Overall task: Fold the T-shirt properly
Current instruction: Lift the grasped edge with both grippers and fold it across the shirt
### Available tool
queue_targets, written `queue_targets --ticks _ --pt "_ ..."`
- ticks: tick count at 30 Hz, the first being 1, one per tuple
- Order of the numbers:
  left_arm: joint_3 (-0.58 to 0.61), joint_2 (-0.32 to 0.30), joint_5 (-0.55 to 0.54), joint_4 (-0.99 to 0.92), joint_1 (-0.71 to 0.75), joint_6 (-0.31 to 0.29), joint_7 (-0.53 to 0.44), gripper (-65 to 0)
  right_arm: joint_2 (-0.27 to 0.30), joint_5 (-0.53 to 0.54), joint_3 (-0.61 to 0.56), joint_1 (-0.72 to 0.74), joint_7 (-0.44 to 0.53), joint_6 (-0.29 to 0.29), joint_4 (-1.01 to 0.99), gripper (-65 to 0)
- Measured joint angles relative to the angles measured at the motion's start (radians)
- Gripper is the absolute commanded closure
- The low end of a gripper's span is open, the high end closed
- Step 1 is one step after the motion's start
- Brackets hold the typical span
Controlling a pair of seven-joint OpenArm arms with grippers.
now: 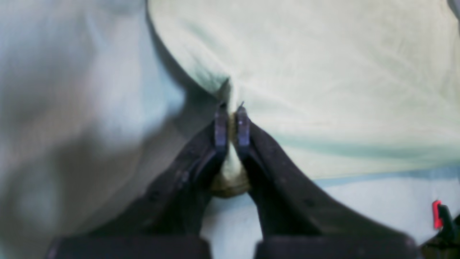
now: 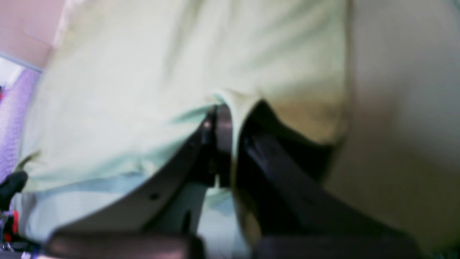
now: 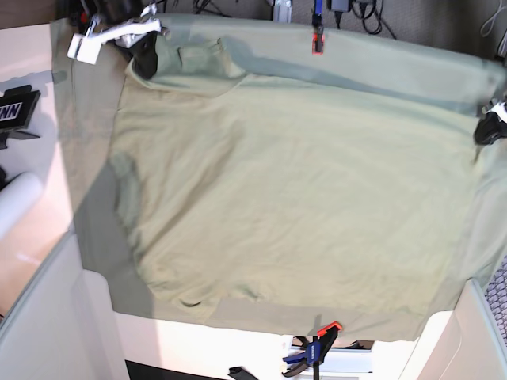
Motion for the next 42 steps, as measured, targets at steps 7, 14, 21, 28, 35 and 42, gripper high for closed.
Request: queue_targets --ticks 7,14,21,28,35,42 --pt "0.049 -0.002 0.095 -0.008 -0.149 -0.002 -0.070 0.0 0.001 -0.076 0.000 0.247 0.000 0.011 -0.087 0.0" --pt "0.264 0.014 0.297 -0.226 -0.401 -0.009 -0.211 0.0 0.048 -0.099 -0.016 0.525 0.006 0.021 -0.353 0.0" --pt "0.387 0.012 0.400 -0.480 -0.628 -0.010 -0.317 0.0 0.064 -0.118 -0.080 0.715 0.006 0.028 -0.573 0.0" --pt "0.439 0.014 0.444 -0.552 -0.693 0.008 -0.368 -11.6 0.063 -0.193 -0.161 0.801 0.007 0.031 -0.676 0.0" --pt "0.404 0.003 0.386 -0.552 -0.702 0.073 -0.141 -44.2 0.024 -0.210 -0.142 0.801 0.004 0.031 -0.672 -44.9" --pt "0.144 -0.065 0.073 -0.426 -0.624 0.000 0.006 -44.2 -0.027 -0.175 0.039 0.708 -0.174 0.030 -0.433 -44.9"
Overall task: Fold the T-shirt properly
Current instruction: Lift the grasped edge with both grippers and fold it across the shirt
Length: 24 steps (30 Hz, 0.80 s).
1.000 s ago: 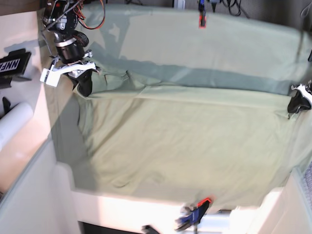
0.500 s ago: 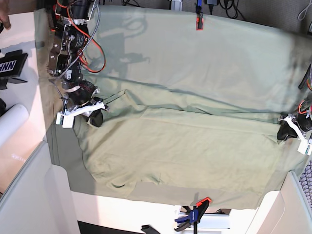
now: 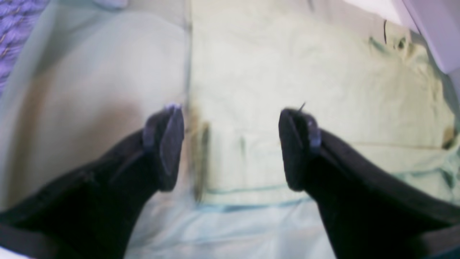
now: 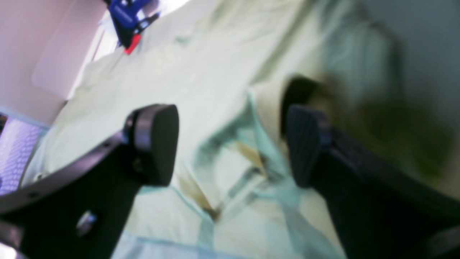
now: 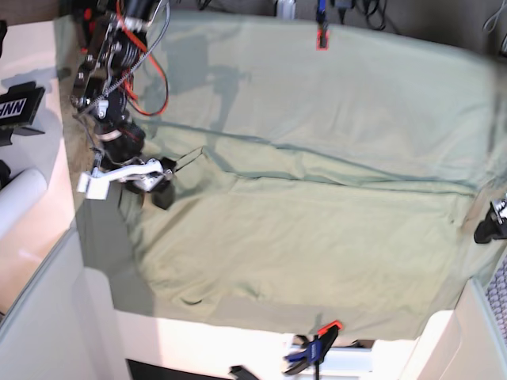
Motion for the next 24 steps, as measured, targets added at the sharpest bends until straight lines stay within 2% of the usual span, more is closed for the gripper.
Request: queue_targets --ticks 3,8,11,17,21,24 --pt "-0.031 -0.012 -0.040 0.006 0.053 0.000 0.016 -44.2 -0.003 0.014 0.079 -0.062 -0.017 0.001 0.076 -44.9" --pt "-0.033 -0.017 -0.100 0.007 0.140 0.000 0.020 -44.2 -0.005 0.045 0.190 -0.161 -0.023 -0.005 0.081 -44.9" --pt "-0.033 -0.011 -0.114 0.008 0.179 0.000 0.023 -44.2 -0.005 0.047 0.226 -0.210 -0.025 -0.033 0.081 -44.9" --pt "-0.033 0.008 -0.133 0.008 0.194 0.000 0.023 -44.2 -0.008 0.076 0.235 -0.206 -0.011 -0.039 -0.016 -44.9" --pt "-0.033 0.015 -0.127 0.008 0.197 0.000 0.023 -44.2 -0.002 0.118 0.213 -0.144 0.043 -0.006 -0.138 -44.9" --pt "-0.033 0.015 -0.127 0.008 0.198 0.000 0.023 -44.2 -0.012 0.122 0.181 -0.093 0.046 -0.002 -0.182 -44.9"
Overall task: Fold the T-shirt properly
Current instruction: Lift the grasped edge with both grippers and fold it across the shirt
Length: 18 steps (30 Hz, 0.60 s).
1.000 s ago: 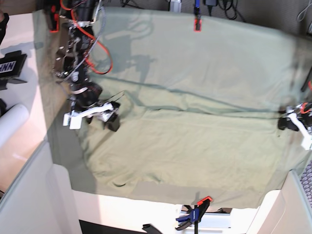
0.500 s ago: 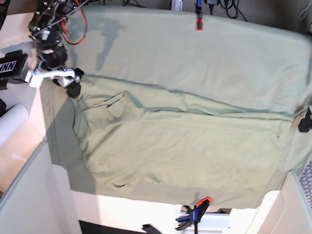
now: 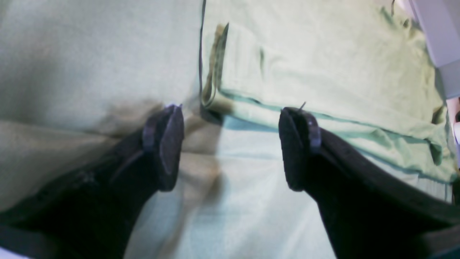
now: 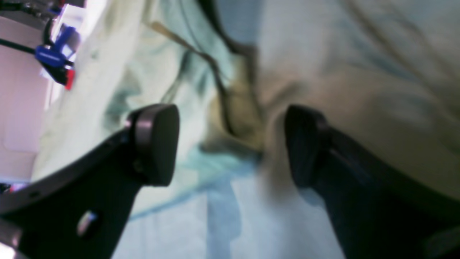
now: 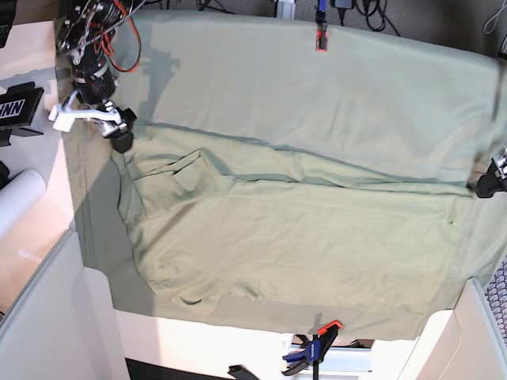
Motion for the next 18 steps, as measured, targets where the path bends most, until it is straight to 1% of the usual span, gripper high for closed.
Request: queue_targets --ticks 4,8,9,10,13,14,18 --pt "0.000 0.000 0.000 0.000 0.000 0.000 0.000 -44.2 -0.040 -0.003 -0.045 0.019 0.000 0.000 -0.001 -44.9" --pt "0.000 0.002 0.001 0.000 0.000 0.000 -0.007 -44.2 -0.065 -0.002 -0.062 0.021 -0.001 0.000 0.000 -44.4" --pt "0.000 0.006 0.020 0.000 -0.001 0.000 -0.029 -44.2 -0.068 -0.002 -0.062 0.021 -0.001 0.000 0.001 -44.4" --pt "-0.002 0.013 0.061 0.001 -0.001 0.000 -0.053 -44.2 -0.068 -0.002 -0.062 0.021 -0.001 0.000 0.001 -44.4" --pt "-0.002 0.056 0.152 -0.001 -0.010 0.079 -0.065 -44.2 -0.065 -0.007 -0.062 0.021 -0.002 0.000 0.001 -44.4" --pt "-0.002 0.072 0.175 -0.006 -0.018 0.095 -0.075 -44.3 -0.065 -0.007 -0.062 0.021 -0.003 0.000 0.001 -44.4" --pt "-0.002 0.103 0.250 -0.056 -0.104 0.188 -0.112 -44.3 -0.065 -0.007 -0.062 0.021 -0.005 0.003 0.001 -44.4"
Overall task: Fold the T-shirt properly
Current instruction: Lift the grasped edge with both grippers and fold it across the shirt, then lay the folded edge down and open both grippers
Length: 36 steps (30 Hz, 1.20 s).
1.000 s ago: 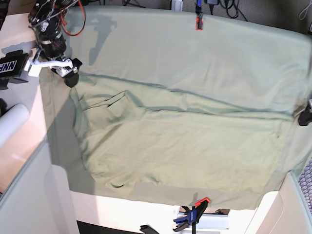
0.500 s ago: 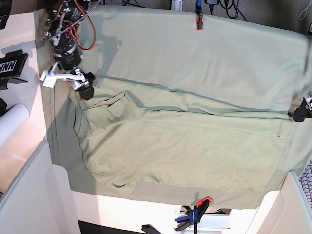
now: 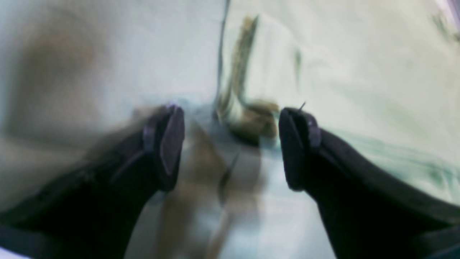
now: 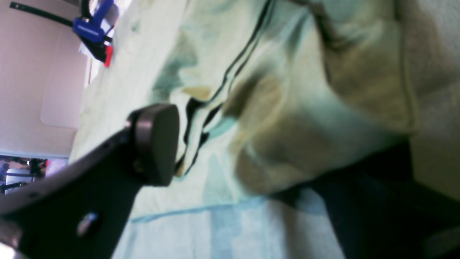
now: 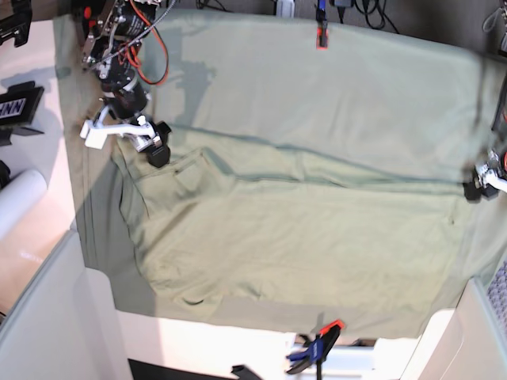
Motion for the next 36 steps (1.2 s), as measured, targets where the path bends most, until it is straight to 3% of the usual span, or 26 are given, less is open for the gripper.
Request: queue_targets --ticks 5,21,23,24,25,26,27,28,30,36 --pt "-0.001 0.008 -0.013 -0.076 -0.058 0.008 -0.005 -44.3 0.000 0.000 0.000 -0.003 0.000 0.000 0.000 -44.4" --pt "0.048 0.097 -0.024 -0.073 -0.072 -0.021 -0.005 -43.8 0.005 -0.007 0.000 -0.002 -0.003 0.001 0.000 -44.4" --pt "0.055 0.097 -0.014 -0.072 -0.072 -0.023 -0.005 -39.3 0.005 -0.007 0.000 -0.002 -0.003 0.002 0.000 -44.3" --pt "0.055 0.097 -0.006 -0.071 -0.073 -0.023 -0.005 -33.5 0.005 -0.007 0.000 -0.002 -0.002 0.002 0.000 -44.3" --pt "0.056 0.097 0.005 -0.072 -0.074 -0.023 0.002 -24.5 0.005 -0.007 0.000 -0.002 0.000 0.002 0.000 -42.8" --pt "0.057 0.098 0.011 -0.072 -0.073 -0.036 0.009 -13.8 0.005 -0.008 0.000 -0.002 0.002 0.003 0.000 -37.3" --pt "0.059 0.100 0.013 -0.074 -0.070 -0.060 0.011 -3.6 0.006 -0.016 0.000 -0.002 -0.003 0.001 0.000 -28.4" --pt "0.060 0.105 0.014 -0.076 -0.065 -0.101 0.011 0.0 0.005 -0.021 0.000 -0.002 0.001 -0.004 -0.001 -18.0" --pt "0.061 0.108 0.010 -0.078 -0.060 -0.164 0.015 0.0 0.005 -0.036 -0.001 -0.002 -0.004 -0.008 -0.005 0.0" --pt "0.067 0.073 -0.064 -0.033 -0.056 -0.172 0.126 0.0 0.012 0.023 -0.002 0.011 -0.072 0.024 0.027 0.0"
